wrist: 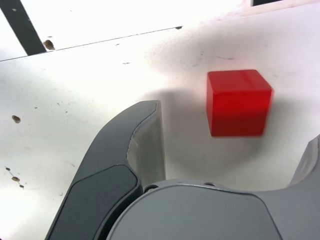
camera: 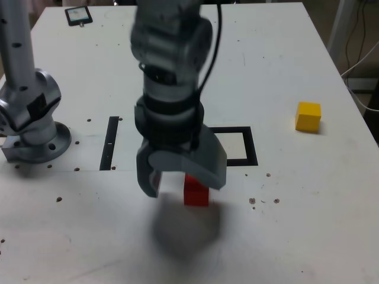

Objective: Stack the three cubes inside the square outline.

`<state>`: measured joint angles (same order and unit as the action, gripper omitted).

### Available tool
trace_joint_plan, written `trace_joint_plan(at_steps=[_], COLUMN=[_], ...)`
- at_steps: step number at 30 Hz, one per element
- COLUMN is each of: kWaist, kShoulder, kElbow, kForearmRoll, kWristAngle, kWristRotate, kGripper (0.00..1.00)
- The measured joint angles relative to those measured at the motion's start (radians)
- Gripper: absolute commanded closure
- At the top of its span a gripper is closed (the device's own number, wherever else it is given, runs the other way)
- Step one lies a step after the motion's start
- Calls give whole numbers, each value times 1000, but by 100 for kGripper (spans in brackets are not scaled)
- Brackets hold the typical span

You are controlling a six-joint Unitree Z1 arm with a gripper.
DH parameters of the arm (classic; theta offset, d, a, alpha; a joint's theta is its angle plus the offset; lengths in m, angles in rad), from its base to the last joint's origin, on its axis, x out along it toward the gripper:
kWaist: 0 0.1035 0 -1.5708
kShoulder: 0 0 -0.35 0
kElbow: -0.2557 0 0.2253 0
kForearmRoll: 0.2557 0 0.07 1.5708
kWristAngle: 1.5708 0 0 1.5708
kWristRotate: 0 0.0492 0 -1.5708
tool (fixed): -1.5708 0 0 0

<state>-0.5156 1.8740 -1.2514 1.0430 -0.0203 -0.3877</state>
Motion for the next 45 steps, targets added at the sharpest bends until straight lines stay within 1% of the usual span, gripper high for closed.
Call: trace_joint_plan(at_steps=[3,6,12,17,19,33,39,41,45], kWaist=[8,20,33,44,44,44,46,48,49], kShoulder=[30,63,74,88,88,92,94,94,88], kElbow=[-9,-16,-38,-55,-60,-62,-59,-58,-54], kForearmRoll=[-14,-20,-9,19,26,-6,-20,-26,-34], kWristAngle=[-1,3,18,22,22,16,13,13,16], kWristRotate=[0,0,0,4,6,7,9,9,10], kGripper=[6,12,24,42,47,61,75,78,80])
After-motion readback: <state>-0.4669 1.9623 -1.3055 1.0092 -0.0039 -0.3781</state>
